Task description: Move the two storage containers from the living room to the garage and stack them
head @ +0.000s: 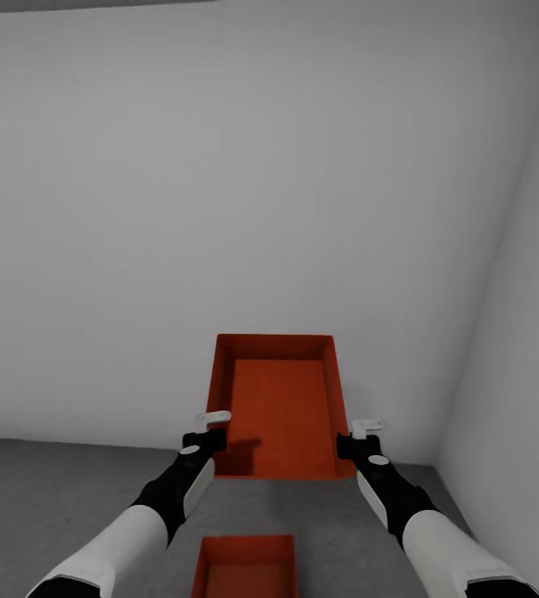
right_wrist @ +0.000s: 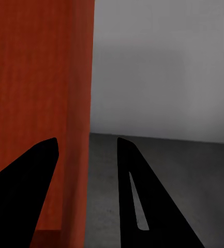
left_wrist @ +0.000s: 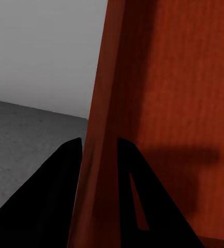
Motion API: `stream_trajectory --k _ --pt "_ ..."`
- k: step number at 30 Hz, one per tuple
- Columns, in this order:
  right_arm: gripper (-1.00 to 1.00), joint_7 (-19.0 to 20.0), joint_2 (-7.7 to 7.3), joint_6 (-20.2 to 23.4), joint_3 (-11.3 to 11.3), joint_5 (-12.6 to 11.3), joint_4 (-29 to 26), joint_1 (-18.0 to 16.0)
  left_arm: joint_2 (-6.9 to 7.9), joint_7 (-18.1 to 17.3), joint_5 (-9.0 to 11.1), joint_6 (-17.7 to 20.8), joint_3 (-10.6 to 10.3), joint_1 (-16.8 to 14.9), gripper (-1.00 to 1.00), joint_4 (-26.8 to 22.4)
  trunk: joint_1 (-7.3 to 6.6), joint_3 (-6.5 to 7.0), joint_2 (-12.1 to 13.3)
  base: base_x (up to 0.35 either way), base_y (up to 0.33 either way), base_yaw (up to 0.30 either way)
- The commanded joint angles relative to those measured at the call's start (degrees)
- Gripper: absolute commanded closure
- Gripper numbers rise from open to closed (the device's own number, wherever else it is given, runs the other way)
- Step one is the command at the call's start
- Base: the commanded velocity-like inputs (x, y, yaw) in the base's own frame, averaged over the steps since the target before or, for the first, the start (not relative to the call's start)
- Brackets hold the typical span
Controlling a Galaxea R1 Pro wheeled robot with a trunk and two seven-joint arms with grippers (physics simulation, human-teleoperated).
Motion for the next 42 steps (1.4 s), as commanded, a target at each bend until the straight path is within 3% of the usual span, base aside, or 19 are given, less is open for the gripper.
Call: stream_trajectory --k 1,9,20,31,42 --pt "1.00 -2.30 -0.25 0.14 -3.50 0.17 0.07 -0.01 1.90 2.01 -0.92 -0.28 2.81 -0.03 1.00 -0.28 0.02 0.00 -0.04 0.000 0.000 0.151" --pt "1.00 -2.30 -0.25 0.14 -3.48 0.17 0.07 -0.01 1.82 2.01 -0.92 -0.12 2.82 -0.03 1.00 -0.23 0.02 0.02 -0.04 0.002 0.021 0.026" --pt "1.00 -2.30 -0.25 0.14 -3.50 0.17 0.07 -0.01 1.81 1.92 -0.92 0.07 2.85 -0.03 1.00 -0.26 0.02 0.02 -0.04 0.077 0.262 0.001" --pt "1.00 -2.31 -0.17 0.14 -3.50 0.17 0.07 -0.01 1.88 2.01 -0.92 -0.29 2.78 -0.03 1.00 -0.28 0.02 0.02 -0.04 0.005 0.009 -0.227" --pt "1.00 -2.30 -0.22 -0.11 -3.50 0.17 0.07 -0.01 1.90 2.01 -0.95 -0.30 2.81 -0.03 1.00 -0.28 0.02 0.02 -0.04 0.000 0.000 -0.031"
